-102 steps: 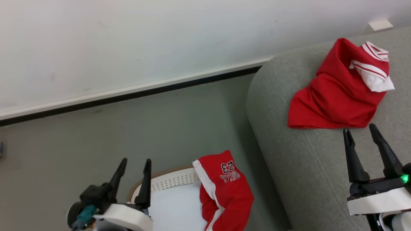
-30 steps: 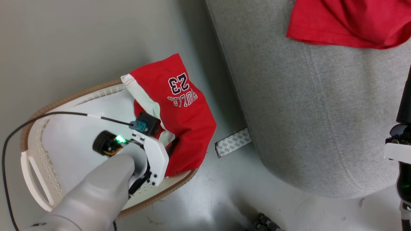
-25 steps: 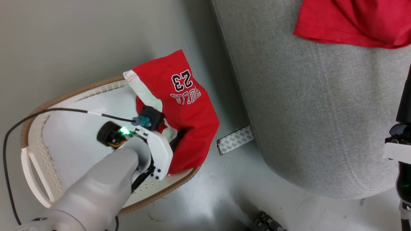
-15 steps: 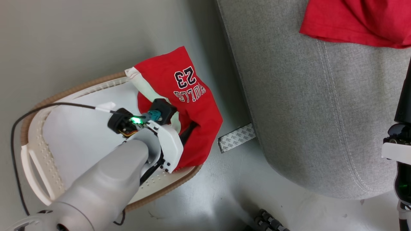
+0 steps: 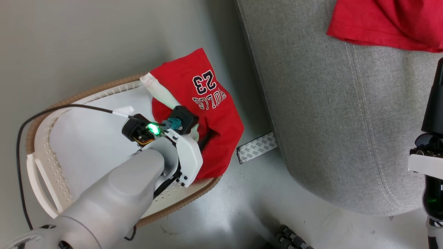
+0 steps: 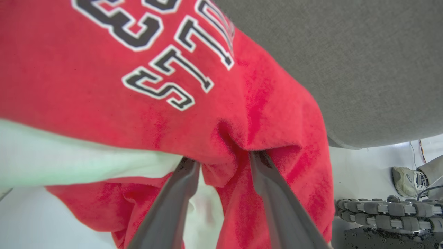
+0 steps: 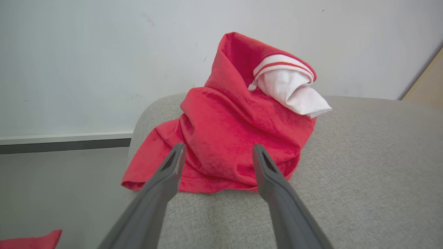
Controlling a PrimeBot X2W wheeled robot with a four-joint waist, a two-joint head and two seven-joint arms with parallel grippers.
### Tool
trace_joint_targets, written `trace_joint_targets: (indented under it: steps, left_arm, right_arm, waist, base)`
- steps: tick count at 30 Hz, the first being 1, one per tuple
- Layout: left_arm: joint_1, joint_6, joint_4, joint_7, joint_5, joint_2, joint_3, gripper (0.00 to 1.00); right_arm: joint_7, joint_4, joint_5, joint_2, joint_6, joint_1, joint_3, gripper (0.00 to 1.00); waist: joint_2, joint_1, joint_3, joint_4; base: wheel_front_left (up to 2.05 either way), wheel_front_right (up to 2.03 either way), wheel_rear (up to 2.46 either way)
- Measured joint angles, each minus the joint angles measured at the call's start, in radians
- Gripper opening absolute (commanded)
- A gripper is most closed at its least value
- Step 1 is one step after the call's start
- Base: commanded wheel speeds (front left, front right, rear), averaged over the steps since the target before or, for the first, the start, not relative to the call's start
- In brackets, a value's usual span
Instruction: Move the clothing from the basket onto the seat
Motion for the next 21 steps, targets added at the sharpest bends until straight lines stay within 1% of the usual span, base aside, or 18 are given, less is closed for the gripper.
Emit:
trace_joint_targets:
  steps: [8,15,21]
  left_arm:
    - [0.0,0.0,-0.051,0.006,0.016,0.031,0.0,0.0]
    - [0.0,0.0,-0.039,-0.034,-0.005,0.04,-0.001,0.0]
    - [0.004,0.0,-0.026,-0.08,-0.034,0.04,-0.001,0.0]
  right_arm:
    - [0.0,0.003,-0.007,0.003,0.0,-0.003,0.005,1.0]
    - [0.0,0.015,-0.01,0.002,0.0,-0.03,0.02,1.0]
    - [0.0,0.032,-0.016,-0.011,0.0,-0.064,0.036,1.0]
  waist:
    - [0.0,0.0,0.004,0.003]
    - [0.0,0.0,-0.015,0.004]
    - [0.0,0.0,-0.06,0.007]
  base:
    - [0.0,0.0,0.0]
    - [0.0,0.0,0.0]
    - [0.0,0.0,0.0]
